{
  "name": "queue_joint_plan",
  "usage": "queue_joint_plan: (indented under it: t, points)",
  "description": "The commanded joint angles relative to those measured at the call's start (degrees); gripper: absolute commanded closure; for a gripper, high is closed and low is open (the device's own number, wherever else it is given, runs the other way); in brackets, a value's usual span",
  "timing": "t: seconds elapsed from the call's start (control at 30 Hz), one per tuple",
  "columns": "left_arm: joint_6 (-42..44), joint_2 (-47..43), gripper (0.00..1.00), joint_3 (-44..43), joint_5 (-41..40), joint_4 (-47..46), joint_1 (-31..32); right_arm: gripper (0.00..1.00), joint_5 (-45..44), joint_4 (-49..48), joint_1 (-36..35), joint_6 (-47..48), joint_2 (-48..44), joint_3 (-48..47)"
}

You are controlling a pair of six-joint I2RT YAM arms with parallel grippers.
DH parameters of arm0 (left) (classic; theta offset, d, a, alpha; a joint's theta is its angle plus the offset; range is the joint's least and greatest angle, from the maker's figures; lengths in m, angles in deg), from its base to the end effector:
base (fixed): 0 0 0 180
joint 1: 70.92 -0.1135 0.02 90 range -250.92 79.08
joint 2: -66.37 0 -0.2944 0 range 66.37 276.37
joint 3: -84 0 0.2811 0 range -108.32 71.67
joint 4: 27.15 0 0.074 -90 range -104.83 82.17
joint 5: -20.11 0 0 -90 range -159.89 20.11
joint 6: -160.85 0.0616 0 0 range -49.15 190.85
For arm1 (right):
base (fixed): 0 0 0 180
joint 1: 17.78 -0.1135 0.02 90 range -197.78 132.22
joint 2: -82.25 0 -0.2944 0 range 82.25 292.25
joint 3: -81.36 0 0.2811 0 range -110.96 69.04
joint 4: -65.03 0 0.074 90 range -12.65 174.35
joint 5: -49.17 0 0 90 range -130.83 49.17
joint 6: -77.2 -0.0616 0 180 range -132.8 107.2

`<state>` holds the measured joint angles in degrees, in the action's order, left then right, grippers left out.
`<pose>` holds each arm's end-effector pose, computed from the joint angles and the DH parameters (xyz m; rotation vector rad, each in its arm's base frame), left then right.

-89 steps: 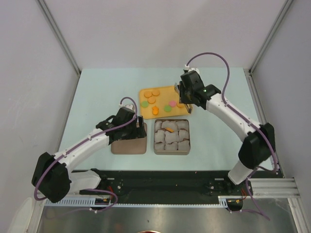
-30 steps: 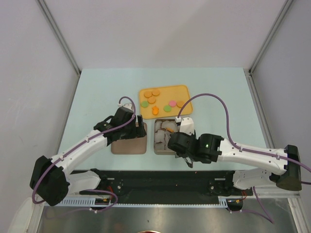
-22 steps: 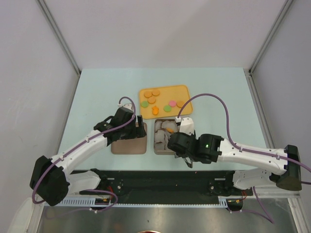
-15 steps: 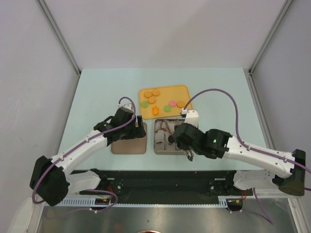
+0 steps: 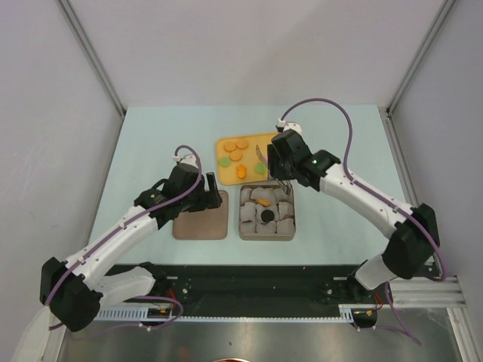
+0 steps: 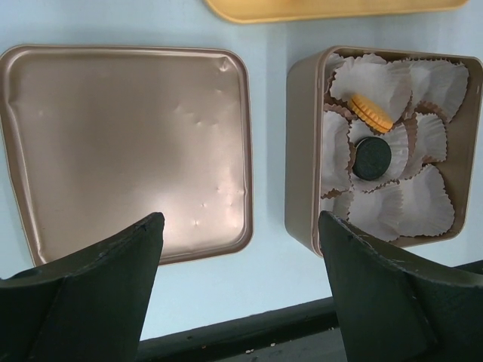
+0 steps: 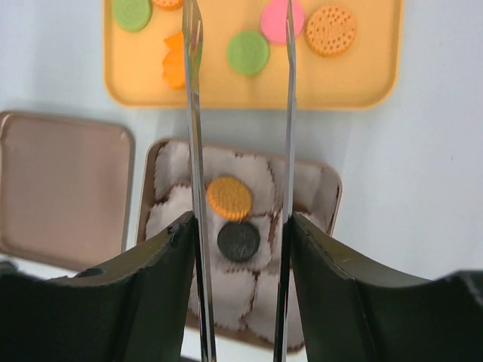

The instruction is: Pack the cookies

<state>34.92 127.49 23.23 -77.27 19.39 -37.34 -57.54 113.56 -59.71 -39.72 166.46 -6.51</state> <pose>0.2137 -0.1324 0.2709 -0.1113 2.4195 -0.4169 0.2834 0.2308 0.3305 -0.1629 2.3218 0.2643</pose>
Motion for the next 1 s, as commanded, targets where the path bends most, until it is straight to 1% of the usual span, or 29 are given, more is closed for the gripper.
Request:
queue_joint_plan:
  t: [0.0,0.1,0.13,0.17,0.23,0.37,0.47,0.6,0.97]
  points:
    - [0.4,-0.1,0.12,0.0,-0.5,0.1,-0.4,0.46,5.1,-5.4,4.0,5.4,7.8,-6.3]
    - [1.0,0.6,0.12,-0.2,-0.4,0.0,-0.6,0.45,6.3,-4.8,4.2,6.3,14.6,-12.6]
    - [1.3,0.8,0.12,-0.5,-0.4,0.0,-0.8,0.46,6.7,-4.0,4.0,7.0,16.4,-17.7]
    - [1.5,1.2,0.12,-0.7,-0.4,0.0,-0.9,0.46,6.8,-2.6,3.9,7.4,20.4,-20.0]
    - [1.8,1.5,0.12,-1.1,-0.4,0.0,-1.1,0.46,7.0,-1.5,3.3,8.0,24.1,-26.5]
    - [2.3,1.0,0.12,-1.0,-0.7,0.3,-1.7,0.46,7.3,-0.8,3.4,8.5,31.3,-33.4]
    - [2.5,0.7,0.12,-0.5,-1.0,0.2,-2.2,0.45,6.5,0.7,3.8,9.2,34.3,-37.0]
    - [3.0,0.9,0.11,0.2,-0.5,0.0,-2.9,0.45,6.1,1.2,4.2,10.0,37.8,-38.3]
    - [3.1,2.0,0.12,0.5,0.7,-0.7,-3.6,0.45,6.5,-0.3,5.7,10.4,40.8,-36.6]
